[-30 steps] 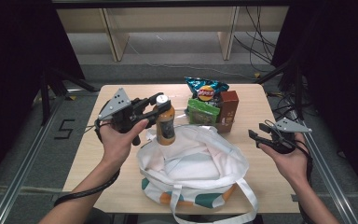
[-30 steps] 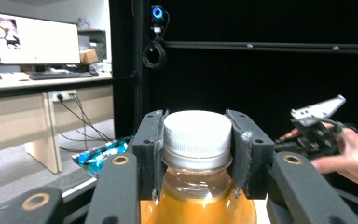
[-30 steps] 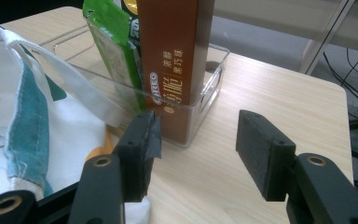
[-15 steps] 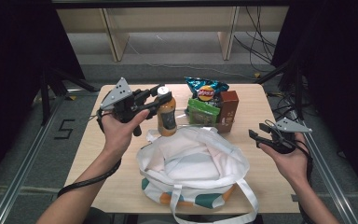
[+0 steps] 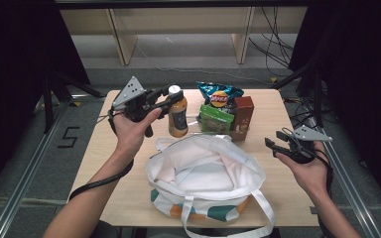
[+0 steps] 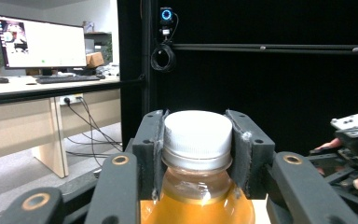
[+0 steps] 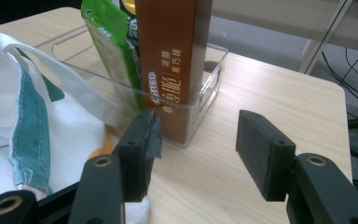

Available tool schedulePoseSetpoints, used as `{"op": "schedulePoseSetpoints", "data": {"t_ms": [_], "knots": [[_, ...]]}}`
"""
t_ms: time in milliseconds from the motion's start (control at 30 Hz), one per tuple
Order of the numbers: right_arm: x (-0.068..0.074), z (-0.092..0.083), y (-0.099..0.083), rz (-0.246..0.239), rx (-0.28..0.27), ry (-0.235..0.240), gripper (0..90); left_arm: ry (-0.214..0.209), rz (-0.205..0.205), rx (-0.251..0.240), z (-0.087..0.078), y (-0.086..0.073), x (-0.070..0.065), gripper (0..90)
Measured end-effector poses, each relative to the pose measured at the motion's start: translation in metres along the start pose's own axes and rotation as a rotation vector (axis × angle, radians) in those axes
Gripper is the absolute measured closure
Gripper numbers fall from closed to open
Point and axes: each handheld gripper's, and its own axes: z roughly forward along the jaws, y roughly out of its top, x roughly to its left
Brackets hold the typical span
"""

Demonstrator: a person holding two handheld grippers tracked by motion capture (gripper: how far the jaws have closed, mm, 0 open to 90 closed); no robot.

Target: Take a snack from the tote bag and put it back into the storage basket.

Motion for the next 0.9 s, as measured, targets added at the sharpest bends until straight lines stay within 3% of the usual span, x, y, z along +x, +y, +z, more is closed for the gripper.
{"op": "schedulePoseSetpoints", "data": {"t_ms": [200,233,300,900], "knots": [[-0.001,-0.002,0.0,0.006,0.028,0.009,48.6,0.006,0.001,0.003,0.007,-0.003,0.005,58.5],[-0.003,-0.002,0.0,-0.018,0.02,0.009,48.5,0.007,-0.001,0.003,0.008,-0.003,0.005,58.6],[-0.001,-0.002,0.0,0.005,0.024,0.008,48.5,0.014,0.0,0.004,0.009,-0.004,0.007,58.6],[-0.001,0.0,-0.002,0.003,0.002,-0.003,48.6,0.048,0.007,0.009,0.022,-0.011,0.021,58.6]]}}
